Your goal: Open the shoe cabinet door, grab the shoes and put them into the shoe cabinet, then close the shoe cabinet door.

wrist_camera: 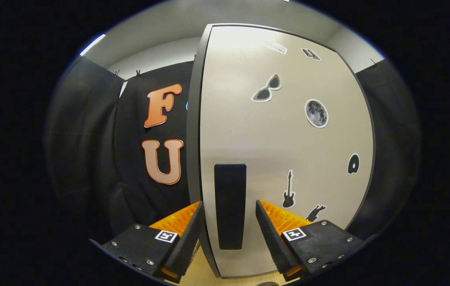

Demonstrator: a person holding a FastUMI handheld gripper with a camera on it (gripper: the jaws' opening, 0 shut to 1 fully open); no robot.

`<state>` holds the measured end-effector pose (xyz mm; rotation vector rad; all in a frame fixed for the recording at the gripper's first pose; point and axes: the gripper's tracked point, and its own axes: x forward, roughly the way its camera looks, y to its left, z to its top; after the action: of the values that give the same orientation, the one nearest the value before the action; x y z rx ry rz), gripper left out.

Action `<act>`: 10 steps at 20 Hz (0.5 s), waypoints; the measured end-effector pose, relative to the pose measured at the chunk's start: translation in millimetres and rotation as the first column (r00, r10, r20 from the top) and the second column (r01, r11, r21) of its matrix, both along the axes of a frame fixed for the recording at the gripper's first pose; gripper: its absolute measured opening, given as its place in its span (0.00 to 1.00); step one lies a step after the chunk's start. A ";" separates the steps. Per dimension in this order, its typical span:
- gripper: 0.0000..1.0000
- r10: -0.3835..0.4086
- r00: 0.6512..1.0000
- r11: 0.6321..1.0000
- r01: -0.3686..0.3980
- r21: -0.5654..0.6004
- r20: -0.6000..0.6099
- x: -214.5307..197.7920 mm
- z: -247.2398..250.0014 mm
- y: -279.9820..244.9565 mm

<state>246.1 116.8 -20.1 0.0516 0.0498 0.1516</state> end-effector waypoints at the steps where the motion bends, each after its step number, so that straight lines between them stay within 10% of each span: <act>1: 0.76 -0.010 1.000 1.000 0.010 -0.003 -0.009 1.8 -2.0 -1.8; 4: 0.44 -0.001 1.000 1.000 0.001 0.019 -0.027 0.6 -3.8 1.6; 10: 0.33 0.002 0.999 1.000 -0.001 0.017 -0.052 -7.3 -3.8 -3.4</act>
<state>238.9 113.4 -23.9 0.0729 0.1007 0.1522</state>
